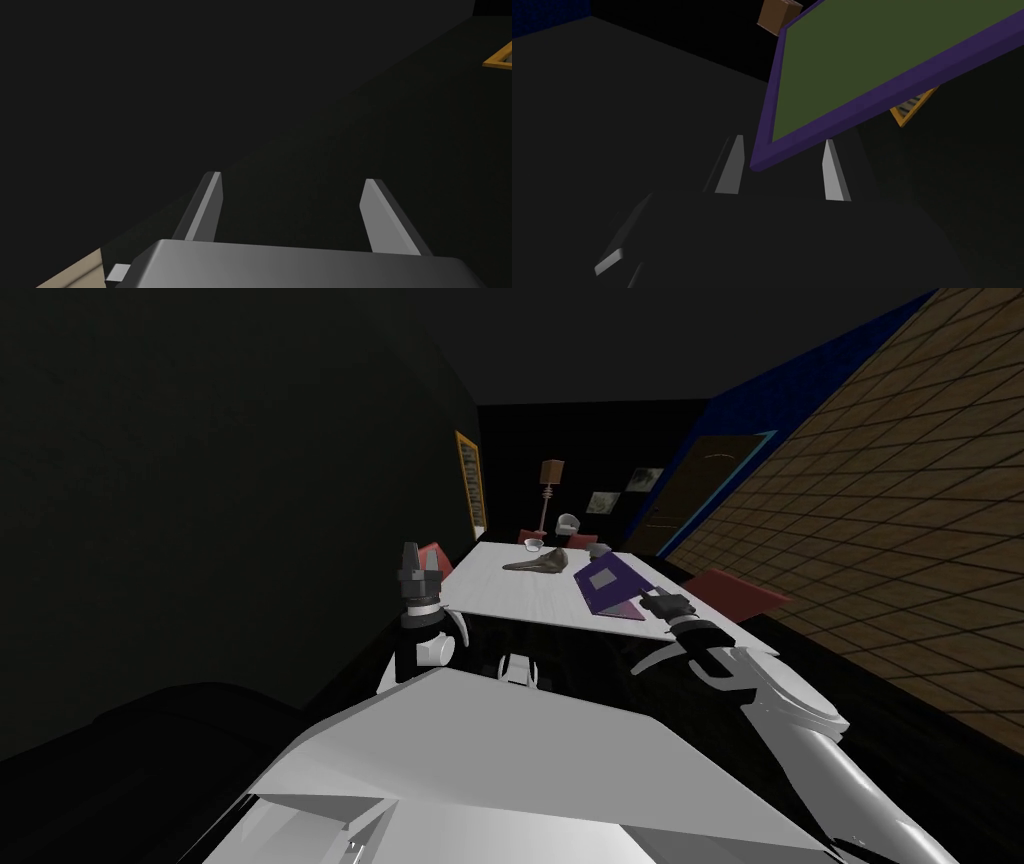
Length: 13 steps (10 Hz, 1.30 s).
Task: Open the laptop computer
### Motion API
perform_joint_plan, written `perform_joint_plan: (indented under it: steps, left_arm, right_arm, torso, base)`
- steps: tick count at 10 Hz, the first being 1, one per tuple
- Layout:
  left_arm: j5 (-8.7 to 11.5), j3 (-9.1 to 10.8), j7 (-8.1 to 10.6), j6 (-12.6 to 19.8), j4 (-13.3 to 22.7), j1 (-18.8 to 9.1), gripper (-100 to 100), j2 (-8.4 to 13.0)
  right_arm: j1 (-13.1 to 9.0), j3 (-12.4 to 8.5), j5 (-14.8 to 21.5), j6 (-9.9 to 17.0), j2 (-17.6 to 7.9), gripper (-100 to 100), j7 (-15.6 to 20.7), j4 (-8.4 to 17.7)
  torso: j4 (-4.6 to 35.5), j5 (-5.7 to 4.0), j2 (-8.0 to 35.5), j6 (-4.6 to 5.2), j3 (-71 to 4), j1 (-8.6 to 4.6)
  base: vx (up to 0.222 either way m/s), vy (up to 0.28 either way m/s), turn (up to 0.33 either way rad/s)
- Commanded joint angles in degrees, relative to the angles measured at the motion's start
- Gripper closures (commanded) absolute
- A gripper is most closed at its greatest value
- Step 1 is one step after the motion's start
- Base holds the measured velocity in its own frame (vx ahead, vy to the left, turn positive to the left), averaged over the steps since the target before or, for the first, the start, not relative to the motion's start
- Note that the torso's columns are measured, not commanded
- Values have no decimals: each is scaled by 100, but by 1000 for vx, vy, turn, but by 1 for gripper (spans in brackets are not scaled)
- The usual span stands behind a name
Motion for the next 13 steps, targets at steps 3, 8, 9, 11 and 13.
perform_joint_plan:
  steps: [3,8,9,11,13]
  left_arm:
    - [0,0,0,0,0,1,0,0]
    - [0,0,0,0,0,1,0,0]
    - [0,0,0,0,0,1,0,0]
    - [0,-1,0,0,0,1,0,-1]
    - [0,-2,0,0,0,0,0,-2]
  right_arm:
    - [-154,113,-408,-109,396,100,-218,404]
    - [-283,196,-843,-281,982,100,-343,850]
    - [-308,213,-931,-315,1099,100,-368,939]
    - [-378,185,-950,-175,649,-100,-643,900]
    - [-392,219,-987,-90,428,-100,-831,876]
  torso:
    - [17,26,9,-5,4,38]
    - [10,22,13,-9,6,43]
    - [12,22,12,-13,6,46]
    - [28,41,17,-6,6,64]
    - [47,51,42,7,22,61]
  base:
    - [-15,-86,12]
    - [-10,-106,18]
    - [-7,-90,18]
    - [-28,5,46]
    - [-25,53,31]
